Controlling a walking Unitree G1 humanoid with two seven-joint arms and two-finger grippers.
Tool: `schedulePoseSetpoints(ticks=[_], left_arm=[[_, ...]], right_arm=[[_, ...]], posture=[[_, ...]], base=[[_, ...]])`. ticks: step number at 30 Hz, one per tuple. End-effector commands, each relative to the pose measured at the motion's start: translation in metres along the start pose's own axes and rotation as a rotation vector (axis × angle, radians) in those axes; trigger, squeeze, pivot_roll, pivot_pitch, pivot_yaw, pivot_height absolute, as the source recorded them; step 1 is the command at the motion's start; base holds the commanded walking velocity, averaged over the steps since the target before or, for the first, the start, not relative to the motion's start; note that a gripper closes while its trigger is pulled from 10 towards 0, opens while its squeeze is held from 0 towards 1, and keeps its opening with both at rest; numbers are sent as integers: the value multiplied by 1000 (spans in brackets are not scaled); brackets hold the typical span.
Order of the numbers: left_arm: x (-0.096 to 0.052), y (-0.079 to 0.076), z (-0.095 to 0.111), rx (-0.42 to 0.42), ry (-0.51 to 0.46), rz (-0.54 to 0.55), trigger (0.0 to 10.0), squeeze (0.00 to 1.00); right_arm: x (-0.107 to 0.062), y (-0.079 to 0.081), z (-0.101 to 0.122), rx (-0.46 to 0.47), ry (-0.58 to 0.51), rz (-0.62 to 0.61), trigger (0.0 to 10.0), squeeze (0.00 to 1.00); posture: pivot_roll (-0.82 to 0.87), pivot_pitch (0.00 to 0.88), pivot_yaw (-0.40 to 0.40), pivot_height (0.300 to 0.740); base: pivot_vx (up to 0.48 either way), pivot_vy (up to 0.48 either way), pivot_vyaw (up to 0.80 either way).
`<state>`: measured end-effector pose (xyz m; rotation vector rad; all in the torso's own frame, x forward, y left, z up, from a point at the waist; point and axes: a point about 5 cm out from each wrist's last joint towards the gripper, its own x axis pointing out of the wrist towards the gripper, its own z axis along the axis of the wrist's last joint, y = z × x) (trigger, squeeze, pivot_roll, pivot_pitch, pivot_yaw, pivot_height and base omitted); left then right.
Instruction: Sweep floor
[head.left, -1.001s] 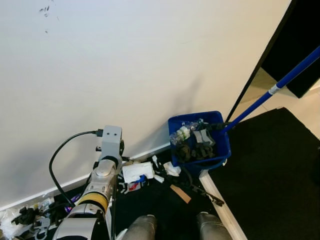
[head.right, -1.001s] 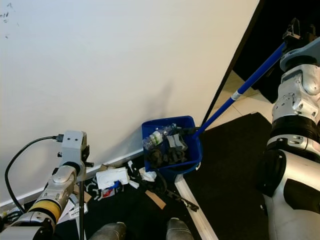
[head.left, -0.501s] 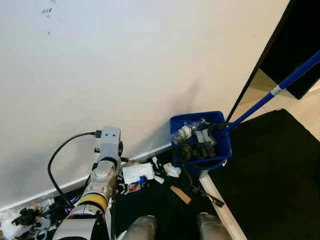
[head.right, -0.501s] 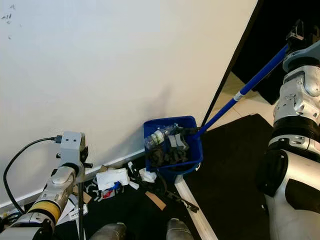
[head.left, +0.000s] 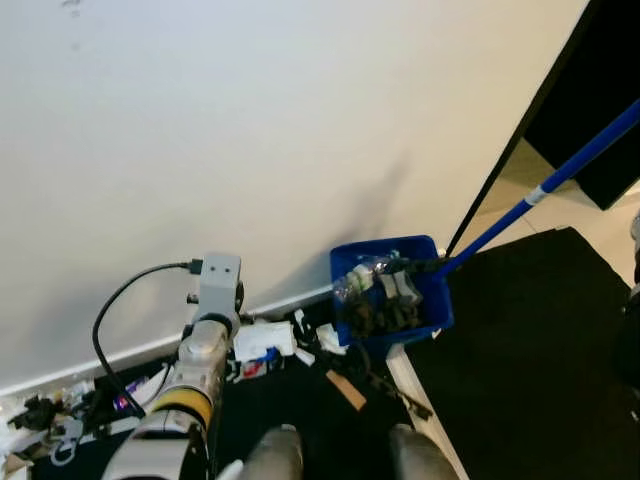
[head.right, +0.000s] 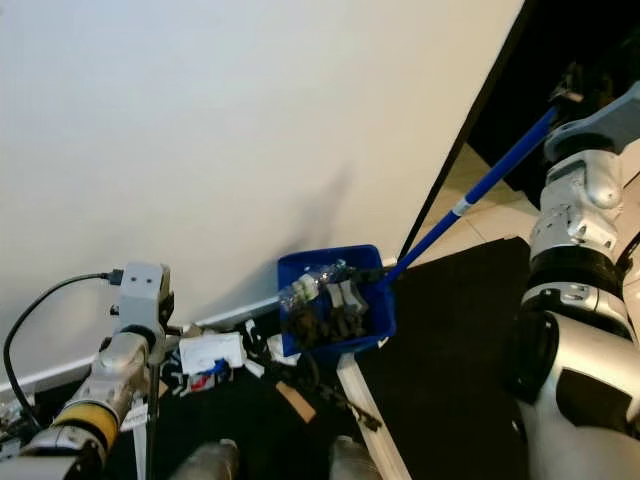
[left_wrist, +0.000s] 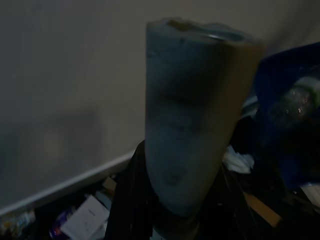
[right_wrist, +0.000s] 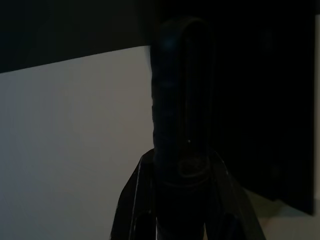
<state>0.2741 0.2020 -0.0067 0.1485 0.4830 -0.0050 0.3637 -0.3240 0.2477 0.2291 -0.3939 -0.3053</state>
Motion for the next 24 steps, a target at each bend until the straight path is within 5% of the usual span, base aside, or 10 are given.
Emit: schedulePoseSetpoints(ticks=[1,14,18,24], left_arm=[[-1,0,-2,-22,6,-4,10000,0],[-1,1,-4,-14,12,-7,10000,0],[-2,2,-5,-13,12,-7,10000,0],[-2,2,-5,-14,7,-10,10000,0]], right_arm=[[5,1,19,3,-89,2,10000,0],[5,3,20,-43,-100,10,10000,0],[6,0,25,-202,-149,-56,10000,0],[6,4,29,-280,-212,-136,10000,0]], posture=[[68,0,-25,740],[66,0,-23,740],[62,0,-22,740],[55,0,-24,740]], base=[[0,0,0],[0,0,0],[0,0,0],[0,0,0]])
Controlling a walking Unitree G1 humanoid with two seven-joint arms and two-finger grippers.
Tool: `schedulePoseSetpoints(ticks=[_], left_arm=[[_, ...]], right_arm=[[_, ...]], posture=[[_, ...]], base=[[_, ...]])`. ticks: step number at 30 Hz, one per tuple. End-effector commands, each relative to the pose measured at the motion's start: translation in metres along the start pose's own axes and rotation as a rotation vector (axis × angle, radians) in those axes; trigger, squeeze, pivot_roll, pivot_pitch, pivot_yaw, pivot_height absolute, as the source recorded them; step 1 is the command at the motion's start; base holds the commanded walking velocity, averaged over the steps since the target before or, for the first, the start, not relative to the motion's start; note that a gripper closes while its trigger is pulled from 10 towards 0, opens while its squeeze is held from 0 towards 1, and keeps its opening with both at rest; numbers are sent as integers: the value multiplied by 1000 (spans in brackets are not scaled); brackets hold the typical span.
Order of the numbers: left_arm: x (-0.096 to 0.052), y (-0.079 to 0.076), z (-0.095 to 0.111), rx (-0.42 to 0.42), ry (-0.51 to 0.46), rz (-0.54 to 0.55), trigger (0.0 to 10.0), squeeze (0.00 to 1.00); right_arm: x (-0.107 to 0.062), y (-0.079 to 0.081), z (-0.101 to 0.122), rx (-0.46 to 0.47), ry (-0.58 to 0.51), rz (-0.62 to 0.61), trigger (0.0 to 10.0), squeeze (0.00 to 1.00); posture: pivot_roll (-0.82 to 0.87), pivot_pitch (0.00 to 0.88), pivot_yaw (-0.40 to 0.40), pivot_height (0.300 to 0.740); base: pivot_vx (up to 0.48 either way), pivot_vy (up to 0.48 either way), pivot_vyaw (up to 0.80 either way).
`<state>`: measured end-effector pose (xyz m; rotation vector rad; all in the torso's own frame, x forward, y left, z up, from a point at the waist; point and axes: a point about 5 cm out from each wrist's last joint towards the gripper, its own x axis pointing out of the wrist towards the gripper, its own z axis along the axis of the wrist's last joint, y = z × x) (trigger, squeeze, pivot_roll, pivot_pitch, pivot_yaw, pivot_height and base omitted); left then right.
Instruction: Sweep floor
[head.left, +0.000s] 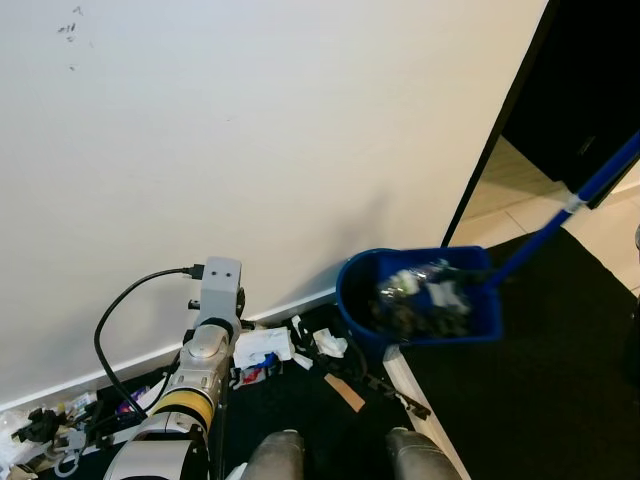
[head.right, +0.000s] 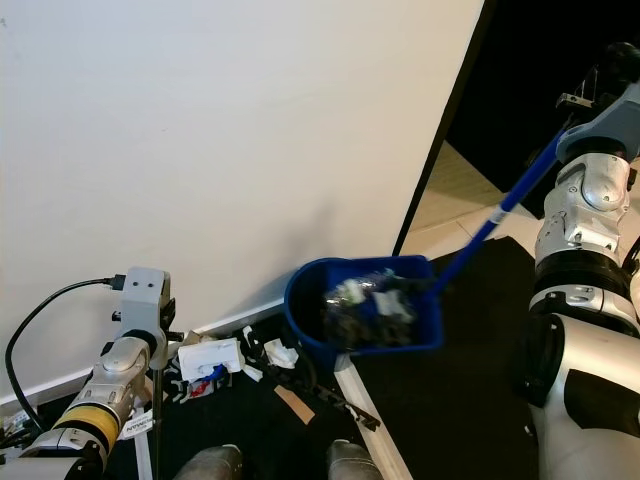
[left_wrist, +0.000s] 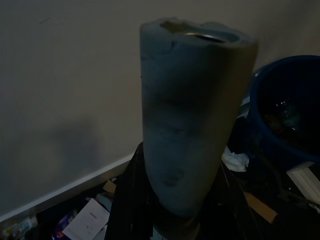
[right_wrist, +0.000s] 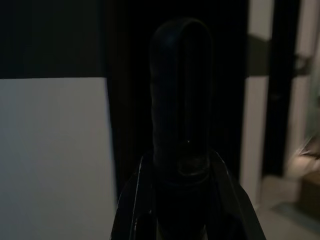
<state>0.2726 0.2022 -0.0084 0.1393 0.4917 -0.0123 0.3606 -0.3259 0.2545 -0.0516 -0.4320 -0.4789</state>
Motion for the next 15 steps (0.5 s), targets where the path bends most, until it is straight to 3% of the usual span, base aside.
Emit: schedulePoseSetpoints(ticks=[1,10,15], left_arm=[[-2,2,-3,-8,-3,-1,10000,0],[-2,2,-1,-15,-16,2,10000,0],[-1,6,1,-16,-23,8,10000,0]], right_arm=[[8,1,22,10,-116,-62,10000,0],[6,15,22,73,-151,-94,10000,0],[2,19,17,96,-160,-179,10000,0]], posture=[[55,0,-24,740],[61,0,-28,740],[66,3,-22,740]], base=[[0,0,0],[0,0,0],[0,0,0]])
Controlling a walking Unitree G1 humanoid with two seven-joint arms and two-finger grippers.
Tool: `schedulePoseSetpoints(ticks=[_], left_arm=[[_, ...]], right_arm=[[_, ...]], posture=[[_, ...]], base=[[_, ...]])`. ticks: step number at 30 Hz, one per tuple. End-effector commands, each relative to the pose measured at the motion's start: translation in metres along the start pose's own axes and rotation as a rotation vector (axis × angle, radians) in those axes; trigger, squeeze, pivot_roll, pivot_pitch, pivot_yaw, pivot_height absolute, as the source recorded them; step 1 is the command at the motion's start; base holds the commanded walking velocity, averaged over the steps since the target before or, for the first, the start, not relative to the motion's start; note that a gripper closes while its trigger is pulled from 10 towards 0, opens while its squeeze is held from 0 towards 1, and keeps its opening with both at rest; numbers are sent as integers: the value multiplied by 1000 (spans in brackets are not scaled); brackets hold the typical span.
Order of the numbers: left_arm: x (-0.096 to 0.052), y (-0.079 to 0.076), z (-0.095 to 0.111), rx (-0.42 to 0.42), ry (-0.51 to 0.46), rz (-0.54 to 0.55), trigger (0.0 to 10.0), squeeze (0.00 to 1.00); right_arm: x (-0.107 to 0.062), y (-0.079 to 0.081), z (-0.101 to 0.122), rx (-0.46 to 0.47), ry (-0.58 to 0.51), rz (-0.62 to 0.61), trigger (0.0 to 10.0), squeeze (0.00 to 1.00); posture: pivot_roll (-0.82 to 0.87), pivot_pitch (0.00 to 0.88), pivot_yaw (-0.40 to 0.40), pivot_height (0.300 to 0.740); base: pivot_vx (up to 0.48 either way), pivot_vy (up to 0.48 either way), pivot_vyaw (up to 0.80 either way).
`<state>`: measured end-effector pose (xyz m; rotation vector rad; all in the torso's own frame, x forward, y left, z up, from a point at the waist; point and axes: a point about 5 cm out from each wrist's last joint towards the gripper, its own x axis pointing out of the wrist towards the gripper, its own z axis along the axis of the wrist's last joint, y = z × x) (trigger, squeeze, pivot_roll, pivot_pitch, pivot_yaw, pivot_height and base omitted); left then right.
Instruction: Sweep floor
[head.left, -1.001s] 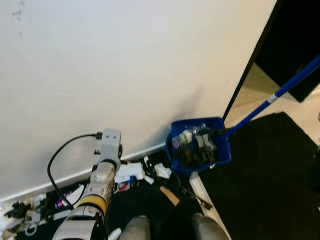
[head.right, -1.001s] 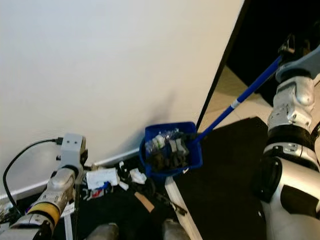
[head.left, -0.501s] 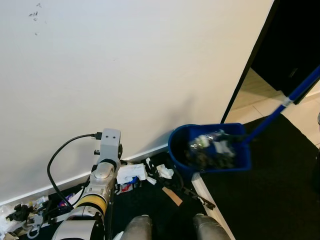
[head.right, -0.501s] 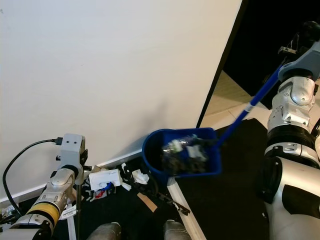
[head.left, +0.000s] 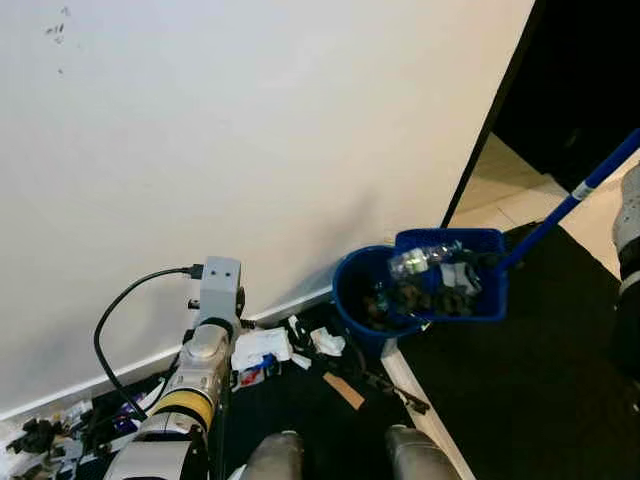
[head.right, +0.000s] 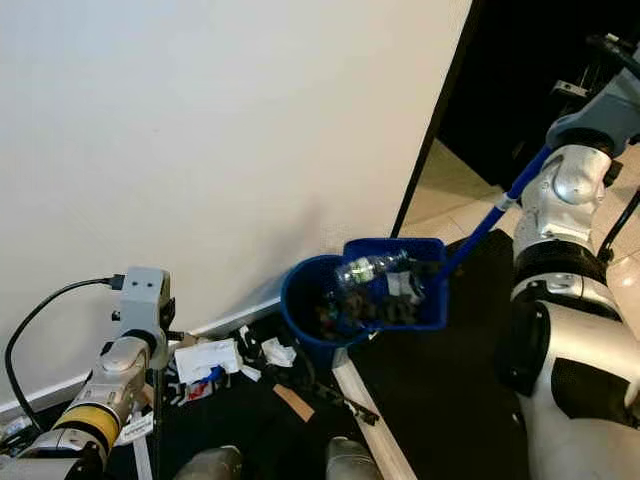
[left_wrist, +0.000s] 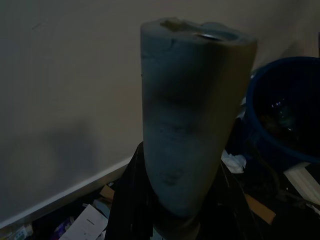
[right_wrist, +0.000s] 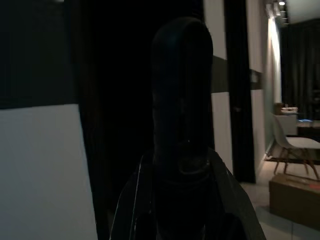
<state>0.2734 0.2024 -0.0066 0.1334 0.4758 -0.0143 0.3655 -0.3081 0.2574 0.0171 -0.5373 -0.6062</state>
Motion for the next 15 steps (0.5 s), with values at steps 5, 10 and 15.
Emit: schedulePoseSetpoints(ticks=[5,10,15], left_arm=[[-1,8,3,-14,-25,11,10000,0],[-1,8,5,-13,-39,5,10000,0],[-1,8,6,-10,-50,1,10000,0]], right_arm=[[-1,13,13,44,-106,-36,10000,0],[-1,23,18,62,-144,-23,10000,0],[0,34,27,61,-188,7,10000,0]], posture=[[66,23,-18,740],[64,35,-19,740],[59,54,-30,740]], base=[[0,0,0],[0,0,0],[0,0,0]])
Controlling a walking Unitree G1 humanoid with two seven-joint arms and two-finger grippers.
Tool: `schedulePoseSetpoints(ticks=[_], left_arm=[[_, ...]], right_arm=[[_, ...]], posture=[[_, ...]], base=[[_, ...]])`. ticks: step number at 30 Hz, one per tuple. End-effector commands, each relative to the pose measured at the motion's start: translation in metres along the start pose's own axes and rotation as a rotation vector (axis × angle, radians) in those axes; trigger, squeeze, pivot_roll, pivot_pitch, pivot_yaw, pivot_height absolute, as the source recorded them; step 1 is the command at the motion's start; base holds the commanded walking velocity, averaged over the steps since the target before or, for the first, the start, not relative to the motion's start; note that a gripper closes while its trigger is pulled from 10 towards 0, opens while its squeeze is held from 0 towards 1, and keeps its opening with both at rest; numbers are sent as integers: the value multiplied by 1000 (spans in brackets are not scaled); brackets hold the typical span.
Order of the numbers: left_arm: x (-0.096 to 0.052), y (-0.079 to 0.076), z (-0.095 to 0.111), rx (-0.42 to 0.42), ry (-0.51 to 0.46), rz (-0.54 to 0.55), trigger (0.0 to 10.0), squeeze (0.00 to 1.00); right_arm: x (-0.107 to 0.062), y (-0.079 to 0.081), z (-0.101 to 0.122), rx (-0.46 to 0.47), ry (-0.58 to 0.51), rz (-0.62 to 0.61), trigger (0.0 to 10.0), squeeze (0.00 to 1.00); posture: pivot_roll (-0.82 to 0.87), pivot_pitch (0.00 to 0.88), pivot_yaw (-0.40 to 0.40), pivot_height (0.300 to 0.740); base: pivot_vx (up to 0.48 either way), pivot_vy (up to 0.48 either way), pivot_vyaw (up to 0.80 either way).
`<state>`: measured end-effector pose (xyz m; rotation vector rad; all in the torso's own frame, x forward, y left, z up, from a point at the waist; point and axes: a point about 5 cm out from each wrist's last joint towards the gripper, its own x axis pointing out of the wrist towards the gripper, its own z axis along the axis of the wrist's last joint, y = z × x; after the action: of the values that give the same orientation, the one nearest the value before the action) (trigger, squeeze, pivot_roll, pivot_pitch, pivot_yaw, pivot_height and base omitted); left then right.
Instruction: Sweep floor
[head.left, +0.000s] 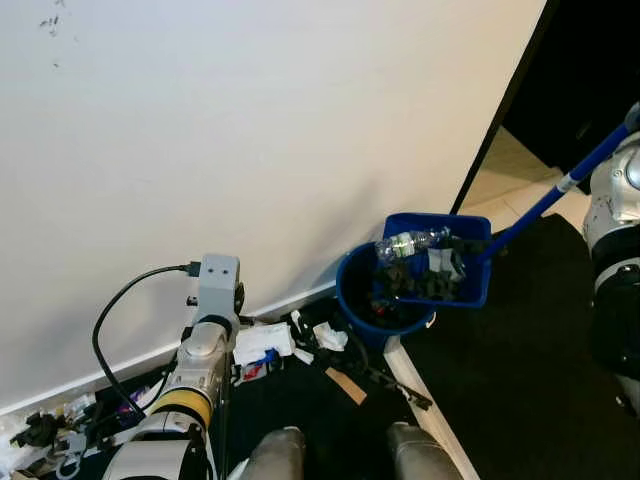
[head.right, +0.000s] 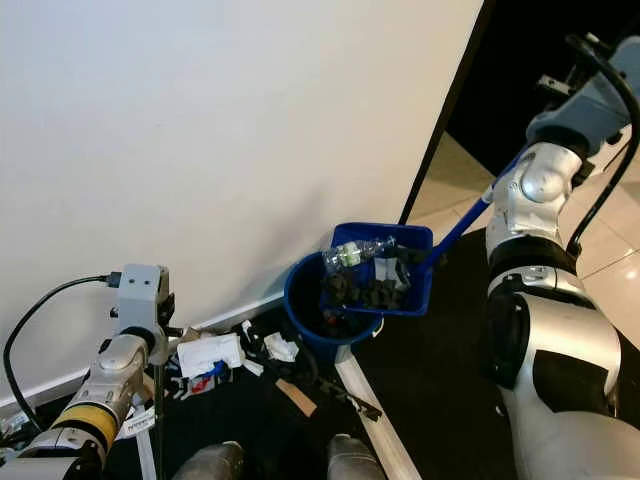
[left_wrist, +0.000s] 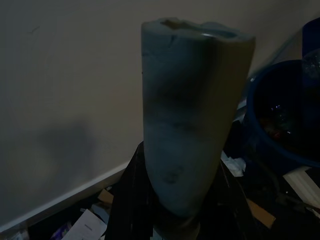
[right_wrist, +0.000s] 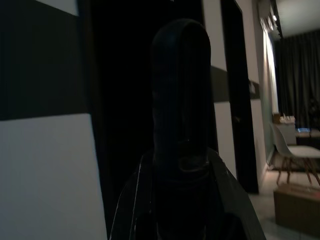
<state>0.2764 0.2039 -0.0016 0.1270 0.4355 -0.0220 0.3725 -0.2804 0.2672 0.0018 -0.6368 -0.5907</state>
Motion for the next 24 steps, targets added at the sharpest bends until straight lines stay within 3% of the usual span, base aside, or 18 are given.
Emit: schedulePoseSetpoints(ticks=[1,10,12,19,24], left_arm=[[-1,7,1,-6,-13,8,10000,0],[-3,8,0,-14,-39,20,10000,0],[-5,8,-1,-17,-46,26,10000,0],[-6,7,-1,-28,-62,37,10000,0],[-7,6,-2,-35,-65,43,10000,0]], right_arm=[[8,9,19,39,-97,6,10000,0],[12,29,28,43,-113,91,10000,0],[11,46,33,51,-127,168,10000,0],[0,76,38,40,-165,318,10000,0],[-6,88,40,6,-191,374,10000,0]], posture=[[59,56,-32,740],[37,102,-70,740],[30,107,-85,740],[23,113,-109,740],[17,117,-118,740]], base=[[0,0,0],[0,0,0],[0,0,0],[0,0,0],[0,0,0]])
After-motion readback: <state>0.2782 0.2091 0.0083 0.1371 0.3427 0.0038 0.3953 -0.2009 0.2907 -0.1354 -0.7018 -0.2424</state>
